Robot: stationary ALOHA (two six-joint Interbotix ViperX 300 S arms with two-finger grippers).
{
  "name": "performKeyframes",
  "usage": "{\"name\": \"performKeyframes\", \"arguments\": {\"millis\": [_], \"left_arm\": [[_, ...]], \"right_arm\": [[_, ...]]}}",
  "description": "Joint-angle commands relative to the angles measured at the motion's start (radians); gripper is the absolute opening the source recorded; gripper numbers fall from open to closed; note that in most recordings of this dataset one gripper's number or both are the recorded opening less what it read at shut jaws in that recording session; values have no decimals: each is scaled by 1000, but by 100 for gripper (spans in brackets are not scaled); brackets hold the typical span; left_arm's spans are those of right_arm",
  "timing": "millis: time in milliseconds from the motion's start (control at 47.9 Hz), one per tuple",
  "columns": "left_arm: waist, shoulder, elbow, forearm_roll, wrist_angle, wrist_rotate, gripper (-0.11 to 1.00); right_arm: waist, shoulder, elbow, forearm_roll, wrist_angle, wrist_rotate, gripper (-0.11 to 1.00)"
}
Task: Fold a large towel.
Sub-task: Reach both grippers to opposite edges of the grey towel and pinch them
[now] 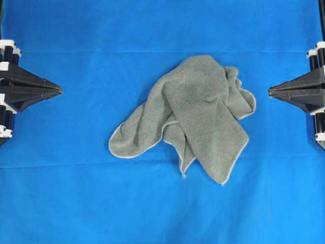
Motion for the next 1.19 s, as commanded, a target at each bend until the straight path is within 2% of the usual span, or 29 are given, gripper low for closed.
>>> {"name": "performKeyframes", "arguments": {"millis": [0,84,188,292,376,501,647,710,877,961,1002,1169], "left_arm": [[-41,40,-34,-23,14,-11,0],[-94,89,-48,-23,17,-12,0],[-153,166,-60,-26,17,-12,0],[-175,270,-77,-31,17,-15,0],[-173,351,-95,-34,28,-18,0],[-176,483,-137,-35,60,-40,0],[-176,630,-190,-35,106,-69,2],[-176,678,-210,-35,123,-75,11],[-176,787,-236,-35,150,-106,59],[-176,830,-247,-35,152,-130,79],[-176,848,-250,-35,155,-140,83],[-173,927,-275,-35,153,-144,80]], "right_arm": [[25,6,-20,0,0,5,0],[61,21,-48,2,72,12,0],[130,54,-92,5,221,41,0],[184,95,-123,9,334,94,0],[206,150,-144,11,400,163,0],[236,247,-149,11,428,255,0],[255,367,-164,11,437,331,1],[261,434,-175,11,449,354,4],[298,601,-210,11,468,394,52],[319,689,-236,11,465,417,68],[325,724,-249,11,469,431,68],[334,839,-282,9,466,479,66]]}}
